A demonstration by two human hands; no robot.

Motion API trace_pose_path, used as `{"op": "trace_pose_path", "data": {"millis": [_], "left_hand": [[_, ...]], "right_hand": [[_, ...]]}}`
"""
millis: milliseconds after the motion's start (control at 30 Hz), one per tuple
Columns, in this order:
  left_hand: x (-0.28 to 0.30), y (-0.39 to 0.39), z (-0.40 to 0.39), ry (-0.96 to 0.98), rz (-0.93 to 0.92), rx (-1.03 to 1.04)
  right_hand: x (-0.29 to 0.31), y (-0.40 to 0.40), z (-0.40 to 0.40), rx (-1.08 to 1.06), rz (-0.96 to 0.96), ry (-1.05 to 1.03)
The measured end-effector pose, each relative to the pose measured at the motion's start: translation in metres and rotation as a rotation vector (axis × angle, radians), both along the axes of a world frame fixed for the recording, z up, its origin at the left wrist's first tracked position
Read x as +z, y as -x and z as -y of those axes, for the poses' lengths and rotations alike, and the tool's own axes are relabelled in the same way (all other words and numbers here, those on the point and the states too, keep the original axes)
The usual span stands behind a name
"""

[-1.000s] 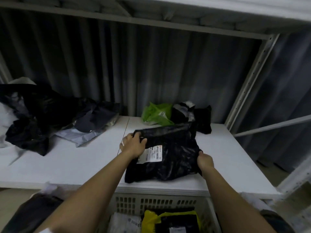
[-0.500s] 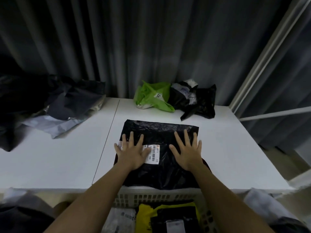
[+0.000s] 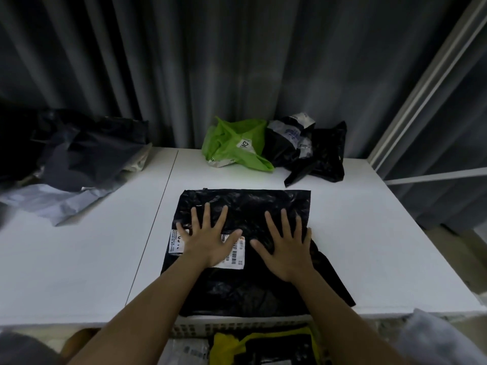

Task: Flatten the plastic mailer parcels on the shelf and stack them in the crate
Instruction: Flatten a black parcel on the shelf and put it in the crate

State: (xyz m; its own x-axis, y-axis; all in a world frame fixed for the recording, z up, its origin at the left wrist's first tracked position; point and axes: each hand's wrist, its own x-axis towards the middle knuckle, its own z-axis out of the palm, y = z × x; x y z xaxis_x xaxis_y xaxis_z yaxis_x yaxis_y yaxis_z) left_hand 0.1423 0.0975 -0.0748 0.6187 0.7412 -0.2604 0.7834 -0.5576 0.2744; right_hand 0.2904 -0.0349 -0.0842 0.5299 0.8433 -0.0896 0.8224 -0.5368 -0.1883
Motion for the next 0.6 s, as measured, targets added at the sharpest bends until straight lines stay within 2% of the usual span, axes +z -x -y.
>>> {"op": "trace_pose_path", "data": {"millis": [100, 267, 433, 600], "left_hand": [[0.003, -0.007, 0.003, -0.02, 0.042, -0.042], [0.0, -0.014, 0.002, -0.086, 0.008, -0.101], [-0.018, -0.013, 0.003, -0.184, -0.024, -0.097], [-0.022, -0.013, 0.005, -0.193, -0.011, -0.076]], "right_hand": [[-0.002, 0.001, -0.009, 0.035, 0.05, -0.071], [-0.018, 0.001, -0.01, 0.051, 0.059, 0.018], [-0.019, 0.001, -0.012, 0.051, 0.057, 0.025], [-0.019, 0.001, -0.012, 0.051, 0.067, 0.033]]}}
